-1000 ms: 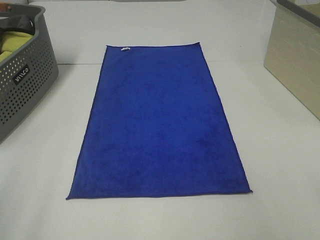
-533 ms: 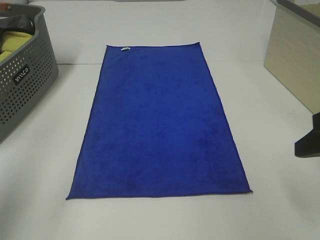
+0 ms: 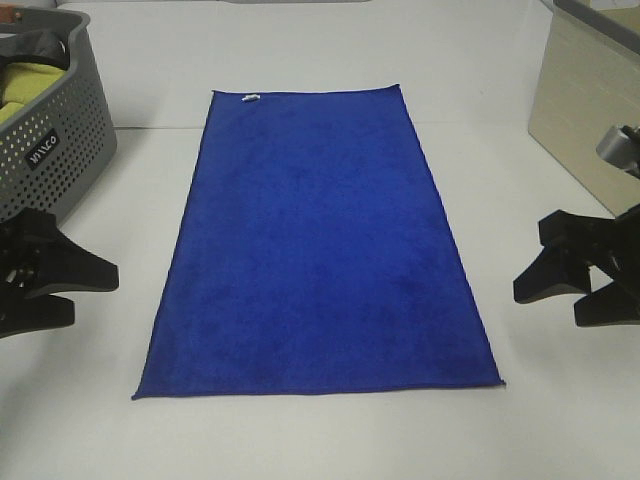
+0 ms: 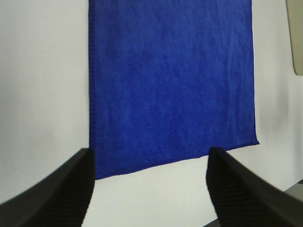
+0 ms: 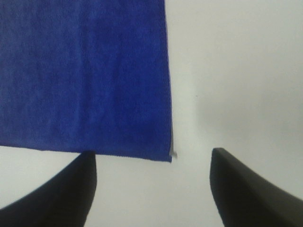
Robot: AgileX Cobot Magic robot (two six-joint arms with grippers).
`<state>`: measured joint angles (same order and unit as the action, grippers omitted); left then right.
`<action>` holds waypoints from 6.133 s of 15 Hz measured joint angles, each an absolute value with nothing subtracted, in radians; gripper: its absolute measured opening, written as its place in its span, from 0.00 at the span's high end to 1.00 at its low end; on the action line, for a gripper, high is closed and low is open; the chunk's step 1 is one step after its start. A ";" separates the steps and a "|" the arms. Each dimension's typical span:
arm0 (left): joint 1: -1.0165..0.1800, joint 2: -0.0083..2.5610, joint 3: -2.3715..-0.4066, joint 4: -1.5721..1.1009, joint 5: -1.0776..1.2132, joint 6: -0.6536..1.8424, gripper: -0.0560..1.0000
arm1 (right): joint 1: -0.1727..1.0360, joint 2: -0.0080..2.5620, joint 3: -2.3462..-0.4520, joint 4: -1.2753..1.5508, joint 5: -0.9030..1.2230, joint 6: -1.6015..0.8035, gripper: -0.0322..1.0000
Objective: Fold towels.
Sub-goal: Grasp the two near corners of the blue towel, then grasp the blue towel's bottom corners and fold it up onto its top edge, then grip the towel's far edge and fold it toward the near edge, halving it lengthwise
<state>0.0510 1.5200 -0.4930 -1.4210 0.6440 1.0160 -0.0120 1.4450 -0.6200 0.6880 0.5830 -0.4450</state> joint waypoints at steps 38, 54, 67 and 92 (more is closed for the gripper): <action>-0.212 1.663 -0.475 -1.278 0.629 0.912 0.94 | 0.109 1.662 -0.452 0.866 0.615 -0.534 0.97; -0.125 1.944 -1.214 -1.212 0.590 0.649 0.94 | 0.109 2.093 -1.589 0.590 0.880 -0.289 0.97; -0.119 2.457 -1.855 -1.205 0.465 0.647 0.90 | 0.109 2.675 -2.387 0.473 0.816 -0.203 0.96; -0.086 2.368 -1.696 -0.701 0.860 0.237 0.29 | 0.017 2.424 -1.929 0.526 1.181 -0.248 0.24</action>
